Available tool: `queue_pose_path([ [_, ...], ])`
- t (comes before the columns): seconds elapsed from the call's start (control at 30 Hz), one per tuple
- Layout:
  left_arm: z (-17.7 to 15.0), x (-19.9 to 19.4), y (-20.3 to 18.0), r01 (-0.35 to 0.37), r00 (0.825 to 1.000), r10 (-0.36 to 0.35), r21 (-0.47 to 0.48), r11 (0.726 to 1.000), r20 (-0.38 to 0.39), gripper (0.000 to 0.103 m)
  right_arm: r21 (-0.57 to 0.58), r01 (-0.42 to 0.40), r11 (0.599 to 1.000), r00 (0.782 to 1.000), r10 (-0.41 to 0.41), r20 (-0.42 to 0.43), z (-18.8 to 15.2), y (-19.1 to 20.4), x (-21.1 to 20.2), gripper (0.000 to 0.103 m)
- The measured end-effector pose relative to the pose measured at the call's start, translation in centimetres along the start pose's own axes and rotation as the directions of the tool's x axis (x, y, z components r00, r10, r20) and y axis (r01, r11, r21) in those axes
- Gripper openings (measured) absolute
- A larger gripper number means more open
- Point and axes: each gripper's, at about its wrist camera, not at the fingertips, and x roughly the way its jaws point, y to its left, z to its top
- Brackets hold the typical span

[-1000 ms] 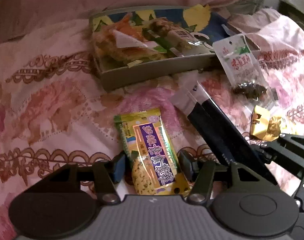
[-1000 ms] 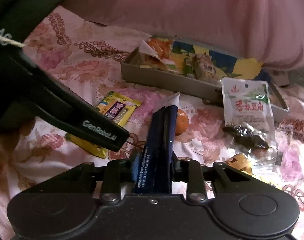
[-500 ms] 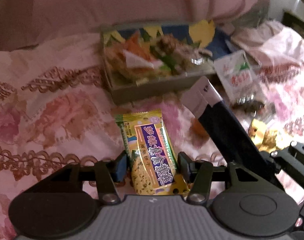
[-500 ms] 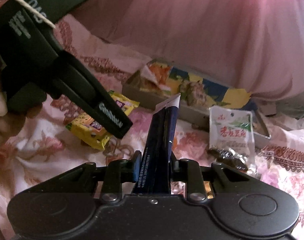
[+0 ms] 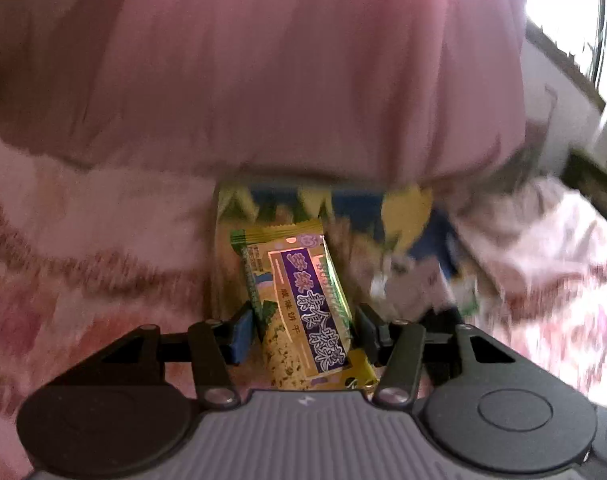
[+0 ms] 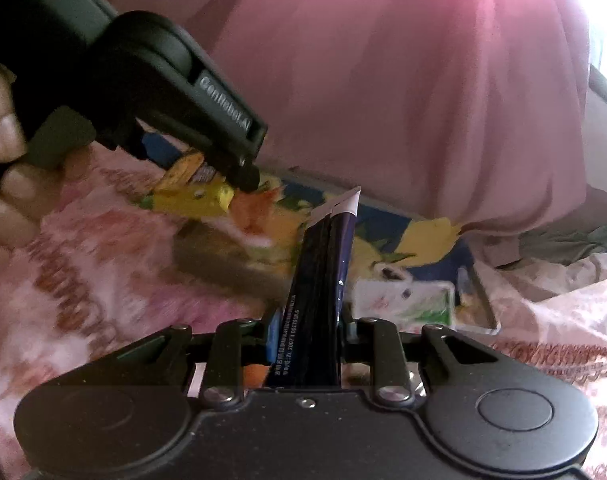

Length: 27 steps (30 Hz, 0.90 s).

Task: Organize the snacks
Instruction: 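Carry both held packets up and over into the cartoon tray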

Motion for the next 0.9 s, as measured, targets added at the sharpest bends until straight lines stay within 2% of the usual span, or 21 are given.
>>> queue_pose_path([
  [0.13,2.8,2.9,0.2,0.011,0.996,-0.009,-0.023,1.0,0.084,0.057,0.053,0.008,0.999,1.0,-0.009,0.008,1.6,-2.2,2.9,0.028],
  [0.27,3.6,5.5,0.7,0.008,0.993,-0.006,-0.019,1.0,0.115,0.057,0.069,0.026,0.997,1.0,-0.027,0.006,2.8,-3.4,6.0,0.028],
  [0.37,3.1,7.1,0.8,-0.016,0.994,0.013,0.027,1.0,0.109,0.057,0.092,0.027,0.995,1.0,-0.028,0.01,4.0,-3.9,8.5,0.028],
  [0.47,2.5,8.4,1.0,-0.031,0.996,0.026,0.053,0.998,0.082,0.057,0.14,-0.006,0.99,1.0,0.005,0.009,5.2,-4.4,10.9,0.028],
  [0.63,2.1,9.6,2.7,0.019,0.999,-0.017,-0.026,0.999,0.046,0.057,0.178,-0.065,0.982,0.997,0.07,-0.022,5.9,-4.9,14.2,0.028],
  [0.9,1.6,10.7,3.7,0.026,1.0,-0.025,-0.053,0.998,0.017,0.054,0.163,-0.071,0.984,0.993,0.085,-0.082,5.1,-4.0,16.5,0.028],
])
